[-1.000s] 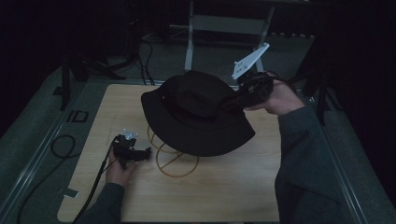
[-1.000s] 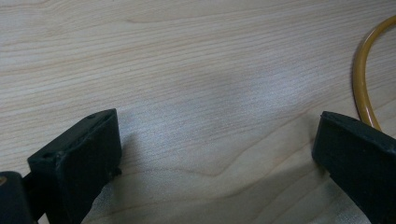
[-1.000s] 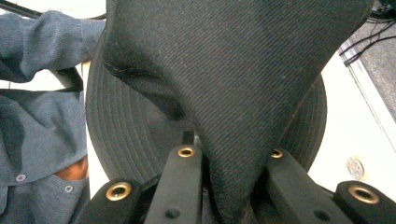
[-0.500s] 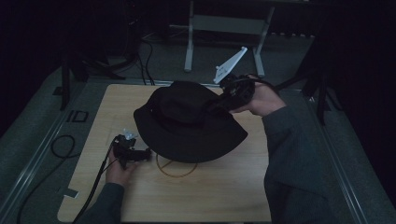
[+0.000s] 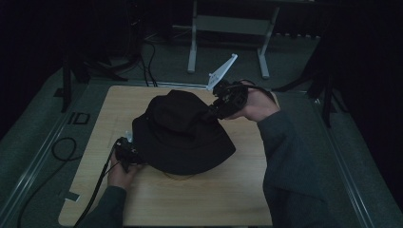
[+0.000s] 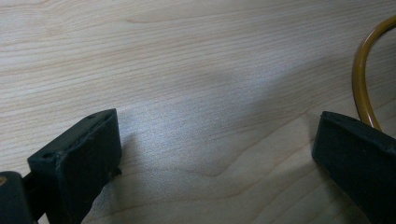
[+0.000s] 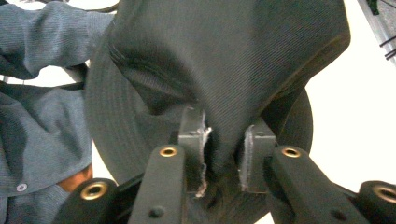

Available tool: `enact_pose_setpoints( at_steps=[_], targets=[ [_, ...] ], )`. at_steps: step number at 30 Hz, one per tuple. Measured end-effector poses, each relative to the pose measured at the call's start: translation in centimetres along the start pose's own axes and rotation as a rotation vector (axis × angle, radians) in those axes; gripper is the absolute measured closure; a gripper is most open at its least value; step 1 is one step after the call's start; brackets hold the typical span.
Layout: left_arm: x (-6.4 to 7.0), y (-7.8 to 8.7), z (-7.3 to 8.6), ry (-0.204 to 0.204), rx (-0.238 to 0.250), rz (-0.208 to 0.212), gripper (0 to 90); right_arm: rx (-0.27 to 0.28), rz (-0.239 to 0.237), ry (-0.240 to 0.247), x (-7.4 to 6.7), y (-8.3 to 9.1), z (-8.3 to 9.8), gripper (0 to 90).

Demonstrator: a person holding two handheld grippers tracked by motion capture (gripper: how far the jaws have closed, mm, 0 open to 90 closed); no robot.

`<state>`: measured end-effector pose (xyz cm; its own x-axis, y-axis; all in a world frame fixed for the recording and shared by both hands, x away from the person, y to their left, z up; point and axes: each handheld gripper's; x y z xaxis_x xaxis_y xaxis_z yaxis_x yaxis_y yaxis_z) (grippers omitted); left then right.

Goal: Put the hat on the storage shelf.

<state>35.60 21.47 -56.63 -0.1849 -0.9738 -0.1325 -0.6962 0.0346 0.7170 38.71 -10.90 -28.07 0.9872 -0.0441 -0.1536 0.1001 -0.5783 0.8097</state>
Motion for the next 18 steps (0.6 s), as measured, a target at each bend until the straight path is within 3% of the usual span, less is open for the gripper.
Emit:
enact_pose_setpoints(
  at_steps=[5,12,18],
  targets=[
    [0.0,0.0,0.0,-0.002,0.001,-0.003,1.5,0.006,-0.005,-0.022,0.2,-0.2,0.2,54.9],
    [0.0,0.0,0.0,-0.003,0.001,-0.001,1.5,0.002,0.026,-0.116,0.5,0.1,1.4,30.4],
    [0.0,0.0,0.0,0.005,0.005,-0.002,1.5,0.022,0.071,-0.153,0.5,0.2,2.9,21.9]
  ],
)
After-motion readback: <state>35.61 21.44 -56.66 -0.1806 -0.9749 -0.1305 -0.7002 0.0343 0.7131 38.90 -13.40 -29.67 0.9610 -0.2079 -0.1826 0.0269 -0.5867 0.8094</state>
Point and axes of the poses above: each handheld gripper's, and its own axes: y roughly backward along the jaws, z roughly out of its underside, x roughly to its right, and after that the axes turned 10 degrees about -z, right-handed
